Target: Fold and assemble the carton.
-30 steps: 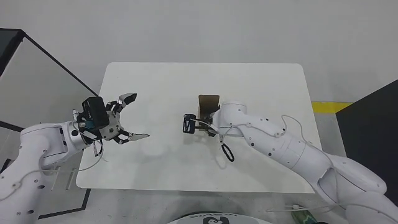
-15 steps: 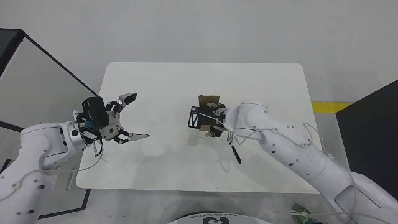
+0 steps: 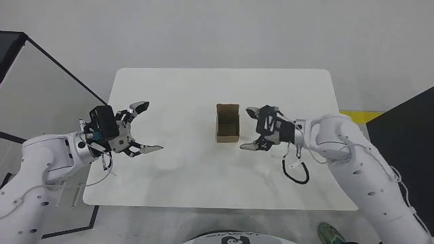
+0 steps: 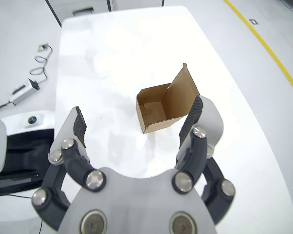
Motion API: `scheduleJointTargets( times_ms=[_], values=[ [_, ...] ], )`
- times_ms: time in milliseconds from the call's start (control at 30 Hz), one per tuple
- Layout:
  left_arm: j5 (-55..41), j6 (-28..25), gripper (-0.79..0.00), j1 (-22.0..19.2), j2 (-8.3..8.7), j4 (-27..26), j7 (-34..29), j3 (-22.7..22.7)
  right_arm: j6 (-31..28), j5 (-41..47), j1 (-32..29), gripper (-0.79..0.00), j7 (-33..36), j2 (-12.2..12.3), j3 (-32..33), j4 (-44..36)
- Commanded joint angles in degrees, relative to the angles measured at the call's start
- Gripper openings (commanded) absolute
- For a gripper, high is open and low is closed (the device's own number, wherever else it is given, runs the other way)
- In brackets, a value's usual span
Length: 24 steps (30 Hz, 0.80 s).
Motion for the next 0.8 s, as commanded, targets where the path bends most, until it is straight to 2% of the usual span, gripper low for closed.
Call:
scheduleJointTargets(
  times_ms=[0, 400, 500, 600, 700, 767],
  values=[
    [0.0, 0.0, 0.0, 0.0, 0.0, 0.0, 0.0, 0.0, -1.33, 1.2, -0.33, 0.0, -1.24, 0.09, 0.61, 0.78],
    [0.0, 0.0, 0.0, 0.0, 0.0, 0.0, 0.0, 0.0, -1.09, 1.96, -0.51, 0.0, -1.88, 0.06, 0.62, 1.0],
    [0.0, 0.0, 0.0, 0.0, 0.0, 0.0, 0.0, 0.0, -3.54, 9.6, -1.42, 0.0, -3.62, 0.31, 1.08, 4.87],
    [0.0, 0.0, 0.0, 0.0, 0.0, 0.0, 0.0, 0.0, -6.0, 24.71, -0.38, 0.0, 0.22, 1.05, 0.22, 9.68],
    [0.0, 0.0, 0.0, 0.0, 0.0, 0.0, 0.0, 0.0, -5.92, 39.9, 1.43, 0.0, 8.82, 2.31, -0.96, 13.28],
    [0.0, 0.0, 0.0, 0.0, 0.0, 0.0, 0.0, 0.0, -3.77, 49.91, 2.58, 0.0, 15.46, 3.17, -1.86, 15.25]
  ],
)
